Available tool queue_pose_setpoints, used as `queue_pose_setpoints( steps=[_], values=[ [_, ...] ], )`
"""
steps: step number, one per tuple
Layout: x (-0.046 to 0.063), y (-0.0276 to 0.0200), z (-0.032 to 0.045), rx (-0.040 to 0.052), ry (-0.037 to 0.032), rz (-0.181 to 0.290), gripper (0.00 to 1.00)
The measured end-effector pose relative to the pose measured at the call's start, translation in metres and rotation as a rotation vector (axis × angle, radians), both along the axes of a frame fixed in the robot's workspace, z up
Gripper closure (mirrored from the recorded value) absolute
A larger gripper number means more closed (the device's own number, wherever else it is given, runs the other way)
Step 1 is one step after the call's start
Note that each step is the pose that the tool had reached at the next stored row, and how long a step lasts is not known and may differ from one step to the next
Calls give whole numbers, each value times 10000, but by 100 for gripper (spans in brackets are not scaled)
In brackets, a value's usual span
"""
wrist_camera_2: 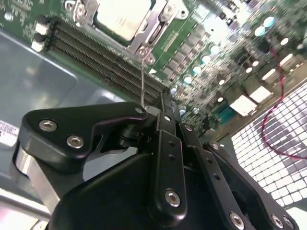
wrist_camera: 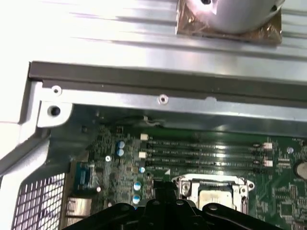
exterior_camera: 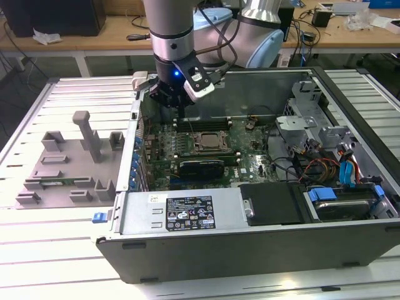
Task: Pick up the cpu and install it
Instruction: 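Install the first cpu locking lever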
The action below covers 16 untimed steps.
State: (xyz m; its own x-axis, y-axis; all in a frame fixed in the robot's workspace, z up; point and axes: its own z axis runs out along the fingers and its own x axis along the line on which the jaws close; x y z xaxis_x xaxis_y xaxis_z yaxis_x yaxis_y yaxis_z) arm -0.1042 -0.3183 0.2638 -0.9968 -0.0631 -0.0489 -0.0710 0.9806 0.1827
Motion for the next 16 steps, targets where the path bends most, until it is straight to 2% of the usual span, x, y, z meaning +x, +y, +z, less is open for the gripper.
queue_pose_setpoints(
  steps=[1,2,3,10,16],
  values=[
    [-1,0,0,133,0,1,89],
    [-1,1,-3,208,-1,-2,89],
    [-1,1,-8,238,-1,0,89],
    [17,0,-50,346,1,1,89],
    [134,0,-62,351,0,0,89]
  ],
)
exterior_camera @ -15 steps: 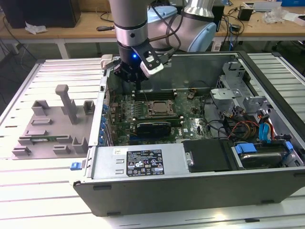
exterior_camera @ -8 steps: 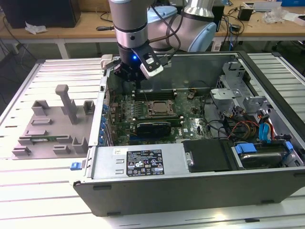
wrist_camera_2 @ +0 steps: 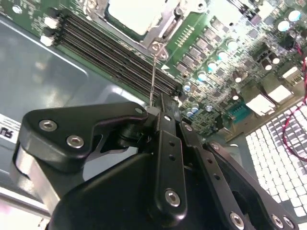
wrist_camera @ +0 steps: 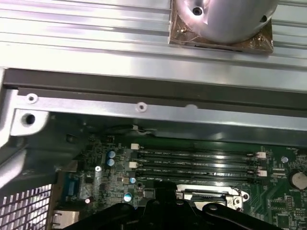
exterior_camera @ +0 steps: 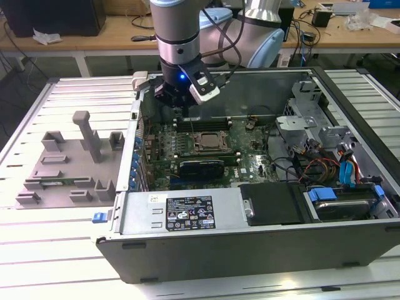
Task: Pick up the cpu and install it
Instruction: 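Install the first cpu locking lever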
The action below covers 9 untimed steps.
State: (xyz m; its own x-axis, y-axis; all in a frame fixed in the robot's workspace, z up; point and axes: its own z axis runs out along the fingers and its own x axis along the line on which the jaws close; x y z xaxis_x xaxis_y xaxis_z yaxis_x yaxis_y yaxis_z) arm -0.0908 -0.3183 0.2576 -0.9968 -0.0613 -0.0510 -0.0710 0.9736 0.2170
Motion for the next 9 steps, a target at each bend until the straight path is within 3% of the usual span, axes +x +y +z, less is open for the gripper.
queue_pose_setpoints(
  steps=[5,9],
  values=[
    [216,0,-2,11,0,-1,89],
    [233,0,-2,10,2,-2,89]
  ],
)
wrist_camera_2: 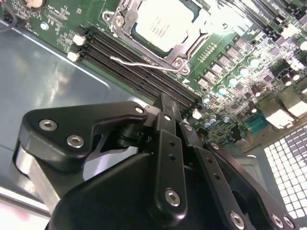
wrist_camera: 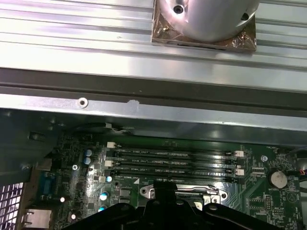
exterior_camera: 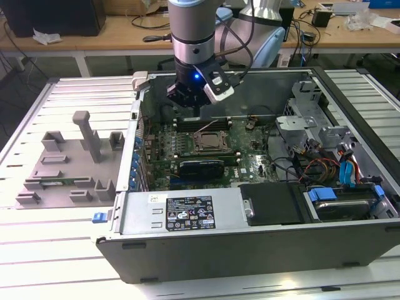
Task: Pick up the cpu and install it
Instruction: 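Install the first cpu locking lever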
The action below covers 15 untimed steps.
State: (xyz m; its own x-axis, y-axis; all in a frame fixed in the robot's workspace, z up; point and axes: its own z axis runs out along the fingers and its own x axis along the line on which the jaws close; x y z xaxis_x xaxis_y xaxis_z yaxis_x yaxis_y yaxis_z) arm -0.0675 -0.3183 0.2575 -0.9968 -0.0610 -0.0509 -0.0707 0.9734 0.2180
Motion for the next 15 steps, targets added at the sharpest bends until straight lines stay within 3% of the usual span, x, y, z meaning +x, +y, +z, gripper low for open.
queue_pose_setpoints(
  steps=[6,10,15],
  values=[
    [5,1,-2,-4,-1,-23,89],
    [4,0,-18,-105,-1,-282,89],
    [14,0,-57,-119,2,-565,89]
  ],
)
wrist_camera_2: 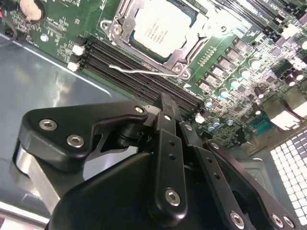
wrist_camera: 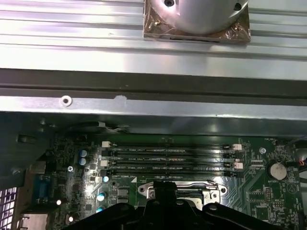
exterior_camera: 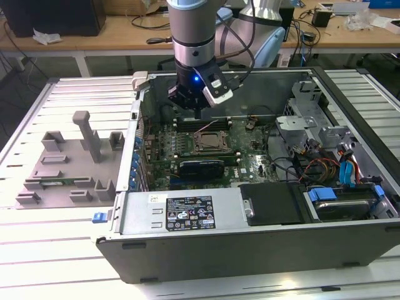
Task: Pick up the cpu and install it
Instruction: 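Install the first cpu locking lever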
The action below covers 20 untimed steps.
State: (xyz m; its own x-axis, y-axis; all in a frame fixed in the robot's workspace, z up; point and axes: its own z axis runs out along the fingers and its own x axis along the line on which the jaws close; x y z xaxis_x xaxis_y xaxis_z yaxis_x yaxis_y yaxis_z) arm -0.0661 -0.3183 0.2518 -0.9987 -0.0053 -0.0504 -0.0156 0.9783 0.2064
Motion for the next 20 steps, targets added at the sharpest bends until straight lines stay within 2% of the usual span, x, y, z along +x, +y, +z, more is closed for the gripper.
queue_pose_setpoints(
  steps=[6,15,17,18,20],
  values=[
    [69,0,-65,0,0,-373,89],
    [151,2,-193,-10,0,-1328,89],
    [167,5,-218,-32,-2,-1463,89],
    [179,15,-232,-98,-7,-1520,89],
    [189,41,-242,-158,-10,-1534,89]
  ],
)
